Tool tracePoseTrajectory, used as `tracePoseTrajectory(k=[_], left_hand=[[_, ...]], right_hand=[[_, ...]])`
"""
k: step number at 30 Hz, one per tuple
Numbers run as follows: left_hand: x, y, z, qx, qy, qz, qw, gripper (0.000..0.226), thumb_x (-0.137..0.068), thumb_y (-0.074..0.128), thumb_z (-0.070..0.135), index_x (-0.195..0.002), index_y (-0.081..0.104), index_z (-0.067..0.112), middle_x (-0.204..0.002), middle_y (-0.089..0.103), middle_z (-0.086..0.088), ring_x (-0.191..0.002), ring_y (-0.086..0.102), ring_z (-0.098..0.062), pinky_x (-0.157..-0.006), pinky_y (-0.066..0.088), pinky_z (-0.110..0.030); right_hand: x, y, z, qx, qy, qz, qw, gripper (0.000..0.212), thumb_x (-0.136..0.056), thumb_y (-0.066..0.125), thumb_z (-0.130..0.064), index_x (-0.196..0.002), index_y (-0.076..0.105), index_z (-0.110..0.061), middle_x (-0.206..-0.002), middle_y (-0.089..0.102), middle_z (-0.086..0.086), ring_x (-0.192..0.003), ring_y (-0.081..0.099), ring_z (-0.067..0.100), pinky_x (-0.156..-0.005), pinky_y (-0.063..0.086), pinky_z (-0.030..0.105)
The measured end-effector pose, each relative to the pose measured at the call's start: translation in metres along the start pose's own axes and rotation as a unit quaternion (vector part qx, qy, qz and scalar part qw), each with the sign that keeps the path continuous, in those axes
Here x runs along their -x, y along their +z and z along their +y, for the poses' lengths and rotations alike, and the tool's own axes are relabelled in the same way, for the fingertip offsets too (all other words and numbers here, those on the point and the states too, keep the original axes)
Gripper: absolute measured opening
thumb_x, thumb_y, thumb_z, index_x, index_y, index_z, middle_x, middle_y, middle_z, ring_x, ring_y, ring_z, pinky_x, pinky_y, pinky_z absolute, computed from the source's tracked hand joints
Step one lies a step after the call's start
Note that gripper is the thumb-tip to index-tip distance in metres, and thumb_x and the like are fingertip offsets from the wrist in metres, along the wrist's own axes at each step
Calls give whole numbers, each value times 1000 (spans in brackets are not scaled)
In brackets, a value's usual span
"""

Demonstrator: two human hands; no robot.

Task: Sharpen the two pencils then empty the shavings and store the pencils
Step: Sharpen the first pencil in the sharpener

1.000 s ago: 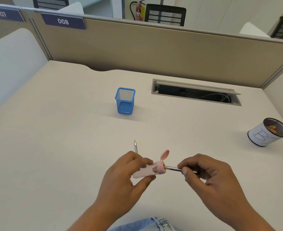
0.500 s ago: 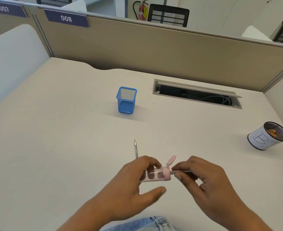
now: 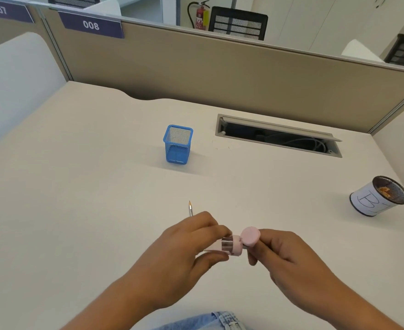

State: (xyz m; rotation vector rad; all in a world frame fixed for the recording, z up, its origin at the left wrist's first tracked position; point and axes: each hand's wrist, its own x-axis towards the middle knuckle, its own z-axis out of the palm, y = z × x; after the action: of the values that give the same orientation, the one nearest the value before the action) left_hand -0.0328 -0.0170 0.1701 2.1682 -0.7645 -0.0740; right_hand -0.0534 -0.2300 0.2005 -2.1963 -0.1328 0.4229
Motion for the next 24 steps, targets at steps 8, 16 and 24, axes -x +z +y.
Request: tracePoseTrajectory(k=[8,16,24], left_hand=[[-4,-7,5,75,-20,32,996,18,-90,64,33,-107,66,31,-87,51,14,-74,49,-2,-63,32,-9],[-3,-2,4,-24,29,18,999,25,-94,52,37,-117,58,28,-101,52,17,-85,52,-6,-75,46,-21],[-1,-3,7,59,-12,31,998,20,-90,61,39,-110,61,35,-92,51,17,-77,50,-5,-65,35,-10]], right_hand=[[-4,-13,7,253,-224,119,933,20,-96,48,-39,-88,61,-25,-72,47,-17,-62,43,6,-56,39,24],[1,-8,-4,-118,54,-17,991,50,-85,58,-63,-60,59,-20,-49,25,-4,-48,18,16,-51,13,28],[0,-15,0,29,-146,53,987,10,-94,59,-26,-95,66,-32,-80,65,-9,-64,52,18,-61,44,25]])
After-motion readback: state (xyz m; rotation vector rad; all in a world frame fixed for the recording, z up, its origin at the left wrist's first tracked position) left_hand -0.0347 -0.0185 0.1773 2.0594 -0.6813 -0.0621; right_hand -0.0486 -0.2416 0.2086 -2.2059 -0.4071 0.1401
